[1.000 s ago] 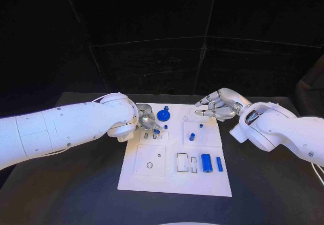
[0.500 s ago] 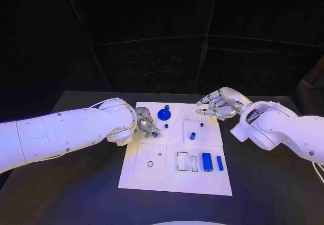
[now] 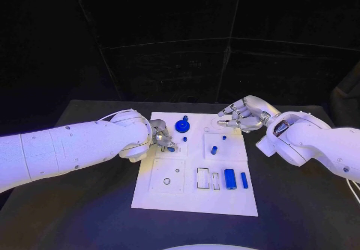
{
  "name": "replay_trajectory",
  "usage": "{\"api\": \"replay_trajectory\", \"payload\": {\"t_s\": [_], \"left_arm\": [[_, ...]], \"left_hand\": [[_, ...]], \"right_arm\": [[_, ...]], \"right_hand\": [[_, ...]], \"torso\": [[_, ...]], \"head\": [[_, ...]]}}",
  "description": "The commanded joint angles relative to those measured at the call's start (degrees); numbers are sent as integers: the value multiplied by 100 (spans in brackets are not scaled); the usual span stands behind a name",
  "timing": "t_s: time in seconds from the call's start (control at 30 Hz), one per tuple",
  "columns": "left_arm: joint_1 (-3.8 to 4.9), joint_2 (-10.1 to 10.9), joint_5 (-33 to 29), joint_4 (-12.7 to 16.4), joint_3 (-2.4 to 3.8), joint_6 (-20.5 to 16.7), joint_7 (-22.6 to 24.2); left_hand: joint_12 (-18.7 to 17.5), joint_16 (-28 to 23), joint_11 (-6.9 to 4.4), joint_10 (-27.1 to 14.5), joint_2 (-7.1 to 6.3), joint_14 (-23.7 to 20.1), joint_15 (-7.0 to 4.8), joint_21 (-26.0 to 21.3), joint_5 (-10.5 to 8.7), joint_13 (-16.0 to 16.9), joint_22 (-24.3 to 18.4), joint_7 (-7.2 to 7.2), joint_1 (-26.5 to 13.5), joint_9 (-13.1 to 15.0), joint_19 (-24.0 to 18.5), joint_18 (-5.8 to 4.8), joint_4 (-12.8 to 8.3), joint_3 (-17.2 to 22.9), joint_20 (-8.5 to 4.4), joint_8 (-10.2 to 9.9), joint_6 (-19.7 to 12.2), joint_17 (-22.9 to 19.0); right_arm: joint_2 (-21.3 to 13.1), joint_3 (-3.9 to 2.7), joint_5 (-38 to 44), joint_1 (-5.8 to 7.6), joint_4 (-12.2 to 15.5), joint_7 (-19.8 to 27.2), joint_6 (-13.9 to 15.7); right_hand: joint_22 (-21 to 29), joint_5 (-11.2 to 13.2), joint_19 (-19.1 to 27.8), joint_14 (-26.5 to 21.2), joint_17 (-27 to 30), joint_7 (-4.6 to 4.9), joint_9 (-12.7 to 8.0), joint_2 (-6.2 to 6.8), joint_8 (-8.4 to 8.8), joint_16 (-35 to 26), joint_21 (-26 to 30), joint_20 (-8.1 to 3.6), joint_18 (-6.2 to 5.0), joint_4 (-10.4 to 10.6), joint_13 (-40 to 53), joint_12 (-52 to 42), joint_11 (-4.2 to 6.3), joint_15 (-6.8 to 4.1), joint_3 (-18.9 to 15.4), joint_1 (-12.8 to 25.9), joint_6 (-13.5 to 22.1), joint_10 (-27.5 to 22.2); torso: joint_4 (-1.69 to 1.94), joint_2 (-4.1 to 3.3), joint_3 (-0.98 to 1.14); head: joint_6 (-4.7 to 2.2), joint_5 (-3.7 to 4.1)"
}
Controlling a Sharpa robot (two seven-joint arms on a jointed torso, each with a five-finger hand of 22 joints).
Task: Assemble the parts on the task board
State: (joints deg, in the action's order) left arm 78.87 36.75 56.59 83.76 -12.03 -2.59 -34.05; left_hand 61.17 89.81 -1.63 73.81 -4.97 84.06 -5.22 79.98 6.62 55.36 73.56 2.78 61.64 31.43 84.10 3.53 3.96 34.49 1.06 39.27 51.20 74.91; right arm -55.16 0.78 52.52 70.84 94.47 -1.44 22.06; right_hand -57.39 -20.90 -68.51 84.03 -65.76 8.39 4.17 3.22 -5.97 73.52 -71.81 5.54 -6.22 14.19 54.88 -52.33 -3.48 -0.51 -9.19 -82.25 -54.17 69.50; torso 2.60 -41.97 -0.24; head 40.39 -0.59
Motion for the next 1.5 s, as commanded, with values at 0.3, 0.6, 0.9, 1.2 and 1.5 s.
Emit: {"api": "replay_trajectory", "payload": {"t_s": [0.3,0.6,0.9,1.2,1.5], "left_arm": [[-42,7,80,19,-32,28,-68],[-52,196,81,283,-32,-518,156],[-76,326,83,456,-34,-1233,469],[-186,380,227,479,-35,-1495,560],[-307,338,459,421,-36,-1550,569]], "left_hand": [[33,19,-9,39,40,594,4,-4,16,15,8,-27,-17,5,24,-16,-900,957,5,29,-12,1509],[85,19,-19,80,45,594,-2,28,18,65,60,-37,-36,23,45,-26,-909,1006,-1,60,1,1509],[106,19,-23,99,43,594,-6,33,13,84,69,-41,-58,30,50,-27,-904,1023,-5,76,7,1509],[109,19,-25,105,42,594,-8,32,9,82,69,-44,-73,33,52,-27,-897,1032,-7,86,9,1509],[104,19,-26,105,43,594,-9,31,7,74,68,-45,-83,35,52,-27,-890,1036,-8,92,9,1509]], "right_arm": [[13,-2,-13,10,7,65,-16],[14,-2,-13,10,-2,71,-25],[13,-2,-13,10,-17,76,-29],[14,-2,-13,10,-29,71,-45],[25,-2,-13,10,-44,71,-55]], "right_hand": [[5,-19,-16,75,5,1,1,-43,-24,-36,39,-5,-62,-2,-5,33,13,-41,-24,8,45,-42],[11,-21,-14,75,7,1,1,-43,-27,-40,44,-5,-63,3,-6,30,12,-41,-33,17,45,-42],[12,-21,-15,75,9,1,1,-44,-29,-43,46,-5,-63,7,-5,27,12,-41,-39,23,45,-40],[15,-16,-15,76,11,1,1,-45,-33,-48,50,-5,-63,15,-8,25,11,-40,-51,36,45,-40],[20,-7,-15,77,9,1,2,-47,-36,-49,54,-5,-63,21,-8,21,11,-40,-61,46,45,-39]], "torso": [[-1,1,2],[9,5,-5],[9,4,0],[4,2,0],[0,-1,-1]], "head": [[9,17],[7,28],[17,18],[31,13],[37,12]]}}
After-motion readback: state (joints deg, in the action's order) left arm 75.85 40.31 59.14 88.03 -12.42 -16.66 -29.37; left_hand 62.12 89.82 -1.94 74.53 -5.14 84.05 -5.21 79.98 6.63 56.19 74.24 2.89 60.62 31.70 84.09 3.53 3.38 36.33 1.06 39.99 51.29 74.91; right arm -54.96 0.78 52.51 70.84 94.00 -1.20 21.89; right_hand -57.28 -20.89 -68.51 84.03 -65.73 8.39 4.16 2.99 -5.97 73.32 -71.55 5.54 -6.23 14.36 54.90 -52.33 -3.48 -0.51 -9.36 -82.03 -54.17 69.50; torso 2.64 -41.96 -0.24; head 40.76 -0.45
